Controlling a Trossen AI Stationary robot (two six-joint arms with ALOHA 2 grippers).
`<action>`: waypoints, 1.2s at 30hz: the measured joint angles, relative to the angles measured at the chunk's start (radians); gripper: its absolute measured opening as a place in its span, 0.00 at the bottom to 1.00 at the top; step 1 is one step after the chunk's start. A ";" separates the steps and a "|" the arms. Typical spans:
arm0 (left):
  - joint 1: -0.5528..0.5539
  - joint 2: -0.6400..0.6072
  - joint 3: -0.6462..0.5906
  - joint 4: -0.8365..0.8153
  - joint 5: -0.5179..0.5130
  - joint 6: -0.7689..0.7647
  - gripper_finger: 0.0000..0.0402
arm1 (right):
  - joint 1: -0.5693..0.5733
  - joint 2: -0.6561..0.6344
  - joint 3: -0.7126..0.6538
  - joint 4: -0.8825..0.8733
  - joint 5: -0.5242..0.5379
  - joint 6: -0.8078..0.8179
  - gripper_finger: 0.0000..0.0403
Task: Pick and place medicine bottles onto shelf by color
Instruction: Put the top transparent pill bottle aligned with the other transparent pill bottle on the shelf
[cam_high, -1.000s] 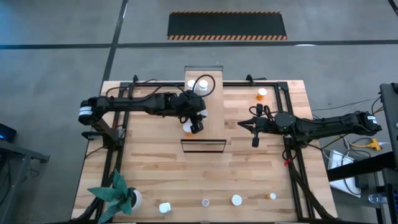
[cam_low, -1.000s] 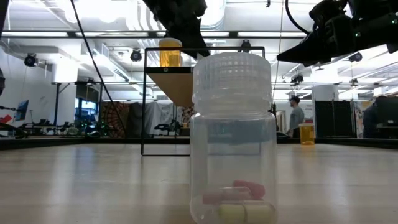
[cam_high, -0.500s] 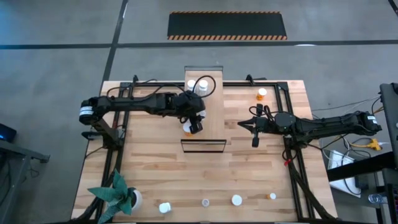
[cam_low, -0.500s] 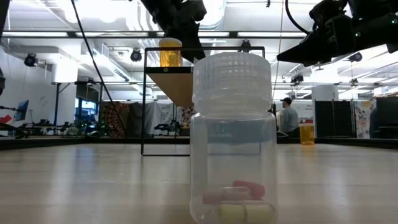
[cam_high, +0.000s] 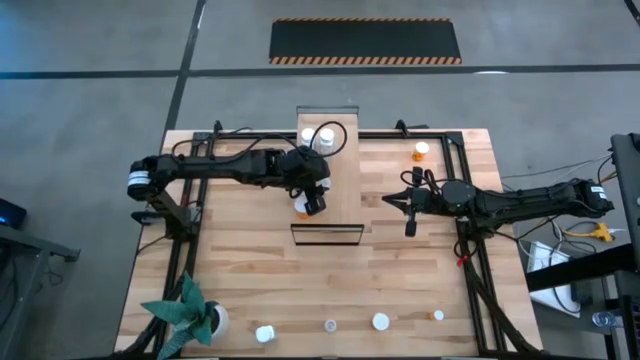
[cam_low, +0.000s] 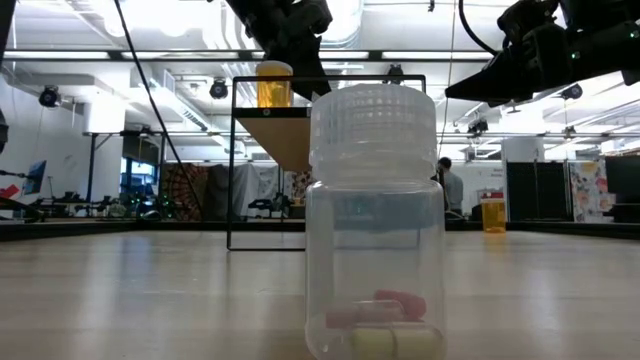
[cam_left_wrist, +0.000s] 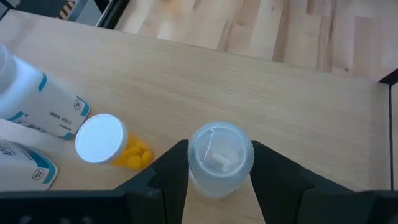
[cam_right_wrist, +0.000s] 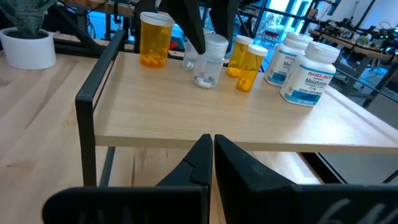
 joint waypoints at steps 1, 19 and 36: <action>0.000 0.000 0.000 0.000 0.000 0.000 0.34 | 0.000 0.000 0.000 0.000 0.000 -0.001 0.02; 0.000 -0.001 0.000 -0.003 0.005 0.000 0.35 | 0.000 0.000 0.000 -0.001 0.000 -0.001 0.02; 0.000 -0.001 0.000 -0.002 0.007 0.000 0.46 | 0.000 0.000 0.000 -0.001 0.000 -0.002 0.02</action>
